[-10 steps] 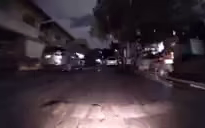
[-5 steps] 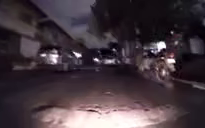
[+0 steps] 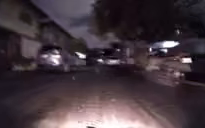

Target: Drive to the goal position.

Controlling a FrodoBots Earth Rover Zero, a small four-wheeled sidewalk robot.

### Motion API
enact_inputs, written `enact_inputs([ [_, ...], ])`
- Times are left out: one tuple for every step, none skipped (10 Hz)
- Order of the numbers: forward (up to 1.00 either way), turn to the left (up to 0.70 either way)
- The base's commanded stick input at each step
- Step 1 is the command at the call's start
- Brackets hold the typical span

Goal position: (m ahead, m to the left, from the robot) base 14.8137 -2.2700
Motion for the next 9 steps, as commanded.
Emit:
enact_inputs([
  [1.0,0.0],
  [1.0,0.0],
  [1.0,0.0],
  [1.0,0.0],
  [1.0,0.0],
  [1.0,0.0],
  [1.0,0.0],
  [1.0,0.0],
  [1.0,0.0],
])
